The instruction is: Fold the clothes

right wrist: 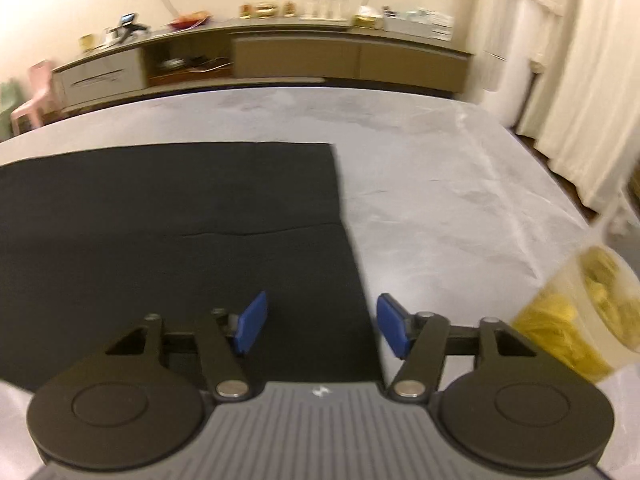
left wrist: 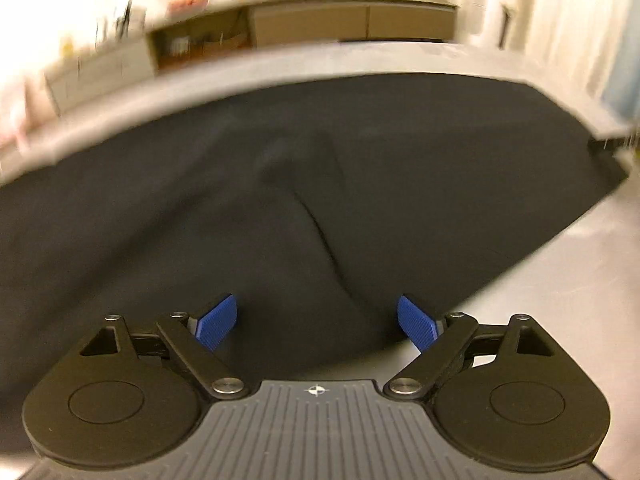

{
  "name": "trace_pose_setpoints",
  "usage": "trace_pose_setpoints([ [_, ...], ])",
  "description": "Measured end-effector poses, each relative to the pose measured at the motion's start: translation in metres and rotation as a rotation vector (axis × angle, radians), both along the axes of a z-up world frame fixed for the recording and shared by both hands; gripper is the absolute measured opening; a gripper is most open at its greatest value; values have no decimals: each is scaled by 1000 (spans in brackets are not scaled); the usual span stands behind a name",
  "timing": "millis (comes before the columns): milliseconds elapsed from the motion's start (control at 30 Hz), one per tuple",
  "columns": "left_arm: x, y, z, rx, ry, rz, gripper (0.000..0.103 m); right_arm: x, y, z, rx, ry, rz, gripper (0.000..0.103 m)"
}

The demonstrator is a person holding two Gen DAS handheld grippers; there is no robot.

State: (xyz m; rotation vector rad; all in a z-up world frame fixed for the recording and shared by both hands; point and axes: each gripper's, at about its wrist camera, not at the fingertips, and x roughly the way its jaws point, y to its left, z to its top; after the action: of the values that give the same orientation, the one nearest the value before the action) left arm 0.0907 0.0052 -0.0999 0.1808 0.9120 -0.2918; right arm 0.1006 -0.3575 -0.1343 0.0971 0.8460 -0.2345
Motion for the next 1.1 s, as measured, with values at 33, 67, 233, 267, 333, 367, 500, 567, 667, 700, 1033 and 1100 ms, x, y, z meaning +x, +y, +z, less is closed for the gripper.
trace_pose_setpoints([
  [33,-6,-4,0,21,-6,-10,90,-3,-5,1,29,-7,-26,61],
  [67,-10,-7,1,23,-5,-7,89,-6,-9,3,50,-17,-46,61],
  [233,-12,-19,25,-65,-23,9,89,-21,-8,8,87,-48,-66,79],
  [267,-8,-26,32,-93,-29,1,89,-21,-6,3,83,-34,-62,79],
  [333,0,-42,46,-150,-37,-21,89,-20,0,-4,68,-12,-56,78],
  [367,7,-54,53,-180,-34,-34,89,-21,3,-5,45,-16,-55,77],
  [500,43,-111,80,-316,-5,-95,90,-21,21,-1,40,-31,12,16],
  [567,60,-151,87,-323,1,-147,90,-22,36,-1,-17,-40,36,12],
  [667,81,-210,94,-306,8,-225,90,-25,63,-4,-198,-66,63,11],
  [700,83,-231,89,-282,17,-255,90,-27,73,-5,-269,-77,81,11],
  [1033,113,-338,26,-59,96,-402,88,-42,119,-16,-636,-146,298,11],
  [1100,120,-337,14,5,94,-412,42,-45,120,-17,-654,-164,331,11],
])
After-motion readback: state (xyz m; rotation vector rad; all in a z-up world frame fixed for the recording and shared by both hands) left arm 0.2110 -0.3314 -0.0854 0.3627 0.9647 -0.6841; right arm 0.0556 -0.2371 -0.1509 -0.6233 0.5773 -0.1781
